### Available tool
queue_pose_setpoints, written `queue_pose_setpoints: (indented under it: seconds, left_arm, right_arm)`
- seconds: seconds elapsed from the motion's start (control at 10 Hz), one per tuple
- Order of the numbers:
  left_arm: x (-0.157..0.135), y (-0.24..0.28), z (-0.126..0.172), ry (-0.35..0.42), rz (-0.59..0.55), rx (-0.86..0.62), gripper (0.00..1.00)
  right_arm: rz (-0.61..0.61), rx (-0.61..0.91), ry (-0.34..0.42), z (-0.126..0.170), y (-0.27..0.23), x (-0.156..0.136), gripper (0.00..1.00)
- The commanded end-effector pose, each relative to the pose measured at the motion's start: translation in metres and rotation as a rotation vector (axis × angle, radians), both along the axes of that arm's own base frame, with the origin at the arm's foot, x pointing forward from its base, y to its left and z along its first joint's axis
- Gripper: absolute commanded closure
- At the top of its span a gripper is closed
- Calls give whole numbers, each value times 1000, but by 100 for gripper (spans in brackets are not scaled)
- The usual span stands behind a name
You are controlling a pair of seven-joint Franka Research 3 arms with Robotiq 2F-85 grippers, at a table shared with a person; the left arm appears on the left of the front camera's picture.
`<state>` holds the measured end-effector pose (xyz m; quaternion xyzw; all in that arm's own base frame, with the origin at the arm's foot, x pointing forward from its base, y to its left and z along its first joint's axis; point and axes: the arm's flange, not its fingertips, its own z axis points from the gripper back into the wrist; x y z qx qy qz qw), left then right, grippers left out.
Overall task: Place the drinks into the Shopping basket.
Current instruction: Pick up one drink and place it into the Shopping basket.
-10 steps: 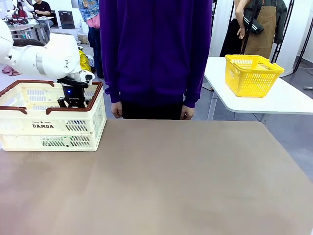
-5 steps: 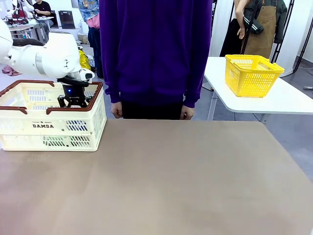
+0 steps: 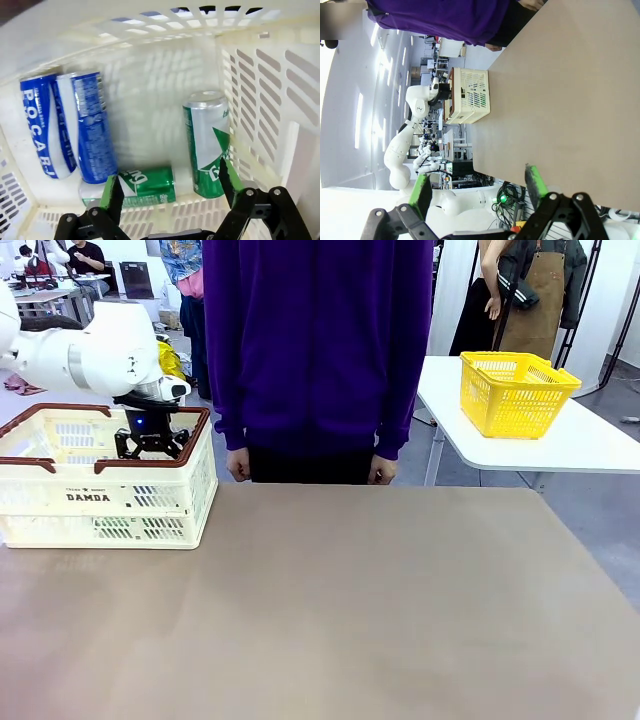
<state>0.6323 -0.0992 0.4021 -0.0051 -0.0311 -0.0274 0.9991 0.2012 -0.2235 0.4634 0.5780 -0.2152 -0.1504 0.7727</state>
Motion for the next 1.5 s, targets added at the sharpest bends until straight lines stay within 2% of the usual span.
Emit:
queue_pose_setpoints:
  seconds: [0.0, 0.3, 0.4, 0.6, 0.7, 0.8, 0.9, 1.0, 1.2, 1.3, 1.4]
  left_arm:
    - [-13, 11, 9, -10, -24, -51, 0]
    - [-31, 36, 68, -30, -35, -104, 0]
    - [-40, 47, 93, -64, -63, -123, 0]
    - [-61, 68, 138, -61, -204, -193, 0]
    - [-75, 80, 161, -77, -268, -306, 0]
    - [-89, 92, 179, -97, -267, -453, 0]
    - [-101, 101, 192, -187, -235, -655, 0]
    - [-116, 114, 196, -144, -247, -894, 0]
    - [-137, 147, 185, -148, -243, -1192, 0]
    - [-148, 164, 175, -146, -307, -1326, 0]
    - [-161, 182, 162, -180, -326, -1434, 0]
  right_arm:
    - [2, 9, -38, 0, 0, 2, 0]
    - [2, 9, -38, 0, 0, 2, 0]
    - [2, 9, -38, 0, 0, 2, 0]
    - [2, 9, -38, 0, 0, 2, 0]
    - [2, 9, -38, 0, 0, 2, 0]
    - [2, 9, -38, 0, 0, 2, 0]
    - [2, 9, -38, 0, 0, 2, 0]
    - [2, 9, -38, 0, 0, 2, 0]
    - [2, 9, -38, 0, 0, 2, 0]
    - [2, 9, -38, 0, 0, 2, 0]
    - [2, 9, -38, 0, 0, 2, 0]
